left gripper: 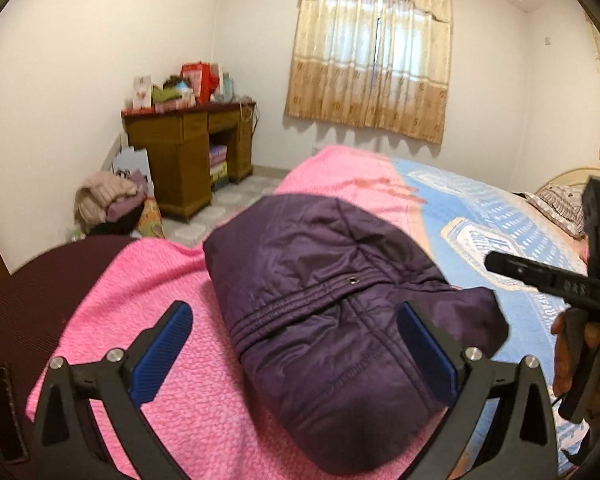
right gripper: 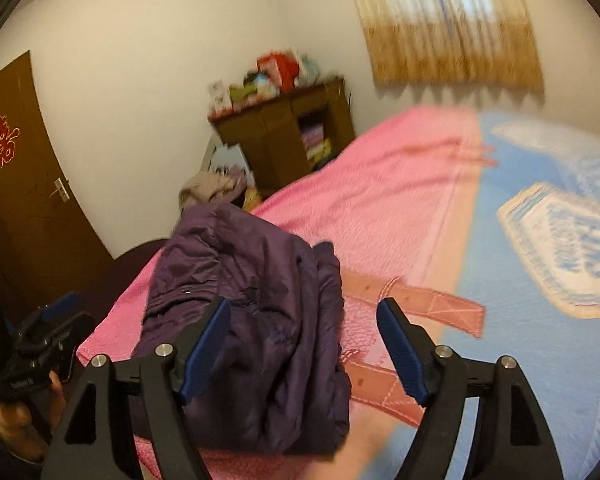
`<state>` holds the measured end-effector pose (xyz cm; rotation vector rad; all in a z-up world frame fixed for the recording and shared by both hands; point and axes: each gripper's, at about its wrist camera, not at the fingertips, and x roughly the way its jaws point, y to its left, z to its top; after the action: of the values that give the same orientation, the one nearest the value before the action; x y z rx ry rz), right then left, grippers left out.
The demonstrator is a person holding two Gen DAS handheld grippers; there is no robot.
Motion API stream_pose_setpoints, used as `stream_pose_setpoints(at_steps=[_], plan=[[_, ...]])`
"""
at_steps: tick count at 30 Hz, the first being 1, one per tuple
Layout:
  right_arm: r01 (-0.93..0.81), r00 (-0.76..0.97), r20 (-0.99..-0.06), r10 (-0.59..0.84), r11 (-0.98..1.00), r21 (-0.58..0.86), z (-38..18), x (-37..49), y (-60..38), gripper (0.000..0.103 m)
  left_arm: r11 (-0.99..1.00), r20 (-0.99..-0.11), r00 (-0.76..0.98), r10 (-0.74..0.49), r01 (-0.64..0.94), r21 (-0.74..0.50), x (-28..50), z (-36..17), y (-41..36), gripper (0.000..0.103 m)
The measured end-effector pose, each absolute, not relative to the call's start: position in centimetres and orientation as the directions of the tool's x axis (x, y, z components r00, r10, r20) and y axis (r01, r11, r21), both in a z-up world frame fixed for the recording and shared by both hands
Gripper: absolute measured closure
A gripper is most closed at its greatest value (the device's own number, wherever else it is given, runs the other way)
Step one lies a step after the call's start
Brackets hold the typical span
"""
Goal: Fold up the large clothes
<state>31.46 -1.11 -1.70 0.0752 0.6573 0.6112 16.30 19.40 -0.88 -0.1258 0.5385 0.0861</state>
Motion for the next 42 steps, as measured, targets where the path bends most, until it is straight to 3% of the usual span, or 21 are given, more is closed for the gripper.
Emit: stream_pose_setpoints(at_steps=[12, 42], plan=[[-0.546, 0.711, -0.458, 0.533, 0.829, 0.118, 1.4, 23.8, -0.8, 0.026, 0.991, -0.444, 0.896, 0.024, -0.081, -0.110, 14.6, 1.6, 18.7, 0.000], [-0.563, 0.705, -0.455, 0.545, 0.819, 0.110, 2.5, 22.6, -0.3, 0.025, 0.991, -0.434, 0.900, 0.027, -0.080, -0.104, 14.0, 1.4, 18.2, 0.000]])
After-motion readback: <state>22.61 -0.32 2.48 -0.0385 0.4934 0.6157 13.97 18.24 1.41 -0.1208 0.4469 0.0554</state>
